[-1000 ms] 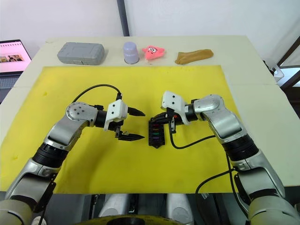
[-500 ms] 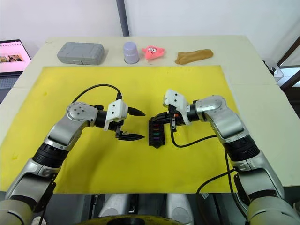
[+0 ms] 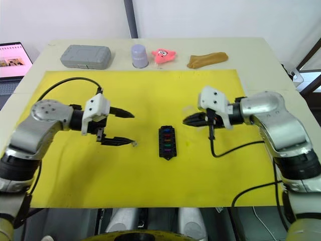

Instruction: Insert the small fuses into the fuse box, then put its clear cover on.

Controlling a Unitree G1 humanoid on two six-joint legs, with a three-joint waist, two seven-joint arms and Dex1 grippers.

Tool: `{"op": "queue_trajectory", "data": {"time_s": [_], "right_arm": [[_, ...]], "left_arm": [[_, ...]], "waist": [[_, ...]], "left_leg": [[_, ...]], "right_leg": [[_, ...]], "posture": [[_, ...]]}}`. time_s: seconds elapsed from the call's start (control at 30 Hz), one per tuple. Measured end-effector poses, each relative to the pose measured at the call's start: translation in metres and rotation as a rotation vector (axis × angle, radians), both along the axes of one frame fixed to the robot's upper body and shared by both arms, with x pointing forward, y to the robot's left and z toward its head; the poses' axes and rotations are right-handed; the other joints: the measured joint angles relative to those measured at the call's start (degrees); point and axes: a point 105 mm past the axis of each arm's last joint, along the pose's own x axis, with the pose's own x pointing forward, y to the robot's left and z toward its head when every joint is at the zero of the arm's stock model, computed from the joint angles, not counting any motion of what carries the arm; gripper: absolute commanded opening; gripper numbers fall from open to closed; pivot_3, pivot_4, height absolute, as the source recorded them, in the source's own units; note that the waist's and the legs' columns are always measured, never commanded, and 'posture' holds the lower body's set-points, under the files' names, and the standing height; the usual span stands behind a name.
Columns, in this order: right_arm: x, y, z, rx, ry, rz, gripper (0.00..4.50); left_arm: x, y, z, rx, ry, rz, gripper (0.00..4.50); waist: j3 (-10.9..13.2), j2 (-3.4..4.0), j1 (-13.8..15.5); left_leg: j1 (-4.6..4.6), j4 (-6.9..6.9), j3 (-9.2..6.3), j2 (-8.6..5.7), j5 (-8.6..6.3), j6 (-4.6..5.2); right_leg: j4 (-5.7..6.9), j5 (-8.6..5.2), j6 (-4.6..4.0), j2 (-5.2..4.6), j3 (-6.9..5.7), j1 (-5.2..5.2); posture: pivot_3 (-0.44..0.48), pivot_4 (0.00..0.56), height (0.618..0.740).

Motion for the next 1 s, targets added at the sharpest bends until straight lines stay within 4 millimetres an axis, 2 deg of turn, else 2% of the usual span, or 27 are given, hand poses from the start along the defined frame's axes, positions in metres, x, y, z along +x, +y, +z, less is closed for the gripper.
{"op": "queue_trajectory", "data": {"time_s": [0.1, 0.23, 0.33, 0.43, 0.53, 0.67, 0.8, 0.93, 1.0], "right_arm": [[-0.010, -0.037, -0.001, -0.094, 0.013, -0.060, 2.40], [-0.016, -0.055, 0.011, -0.144, -0.038, -0.070, 4.44], [-0.017, -0.075, 0.012, -0.180, -0.040, -0.119, 4.48], [-0.018, -0.086, 0.010, -0.194, -0.035, -0.152, 4.48], [-0.018, -0.089, 0.009, -0.197, -0.035, -0.165, 4.48], [-0.017, -0.086, 0.012, -0.193, -0.049, -0.171, 4.48], [-0.017, -0.055, 0.026, -0.118, -0.104, -0.101, 4.48], [-0.020, -0.012, 0.037, -0.013, -0.121, -0.004, 4.48], [-0.022, 0.006, 0.041, 0.017, -0.114, 0.033, 4.48]], "left_arm": [[-0.005, 0.041, -0.004, 0.062, 0.064, 0.119, 4.50], [-0.014, 0.064, -0.004, 0.094, 0.081, 0.165, 4.50], [-0.018, 0.079, -0.005, 0.114, 0.093, 0.209, 4.50], [-0.019, 0.083, -0.006, 0.111, 0.093, 0.222, 4.50], [-0.019, 0.083, -0.006, 0.106, 0.091, 0.226, 4.50], [-0.015, 0.074, -0.003, 0.076, 0.075, 0.201, 4.50], [-0.009, 0.051, -0.008, 0.032, 0.105, 0.131, 4.50], [-0.001, 0.025, -0.006, -0.080, 0.235, 0.074, 4.50], [0.003, 0.020, -0.008, -0.112, 0.310, 0.066, 4.50]], "waist": [[0.0, 0.03, 0.0], [0.0, 0.04, 0.0], [0.1, 0.05, 0.1], [0.1, 0.06, 0.1], [0.1, 0.08, 0.0], [0.1, 0.12, 0.1], [0.1, 0.14, 0.0], [0.1, 0.13, 0.0], [0.1, 0.13, 0.0]], "left_leg": [[0.06, 0.00, 0.04, 0.02, -0.07, 0.12], [0.14, 0.01, 0.04, 0.07, -0.08, 0.14], [0.11, 0.01, 0.05, 0.07, -0.09, 0.17], [0.10, 0.01, 0.08, 0.06, -0.09, 0.17], [0.11, 0.01, 0.08, 0.08, -0.09, 0.17], [0.11, 0.01, 0.09, 0.07, -0.09, 0.16], [0.09, 0.02, 0.08, 0.08, -0.09, 0.16], [0.07, 0.05, 0.07, 0.06, -0.09, 0.16], [0.07, 0.05, 0.07, 0.06, -0.09, 0.16]], "right_leg": [[-0.06, 0.00, 0.00, 0.01, 0.00, 0.08], [-0.08, 0.00, 0.00, 0.04, -0.01, 0.19], [-0.14, 0.00, 0.00, 0.02, -0.02, 0.20], [-0.16, 0.00, 0.00, 0.01, -0.01, 0.21], [-0.16, 0.00, 0.00, 0.03, -0.01, 0.20], [-0.16, 0.00, 0.00, 0.03, -0.01, 0.20], [-0.16, 0.00, 0.00, 0.04, -0.01, 0.20], [-0.08, 0.00, 0.00, 0.05, -0.02, 0.14], [-0.08, 0.00, 0.00, 0.05, -0.02, 0.13]], "posture": [[0.000, 0.150, 0.740], [0.000, 0.150, 0.740], [0.000, 0.150, 0.740], [0.000, 0.150, 0.740], [0.000, 0.150, 0.740], [0.000, 0.150, 0.740], [0.000, 0.150, 0.740], [0.000, 0.150, 0.740], [0.000, 0.150, 0.740]]}}
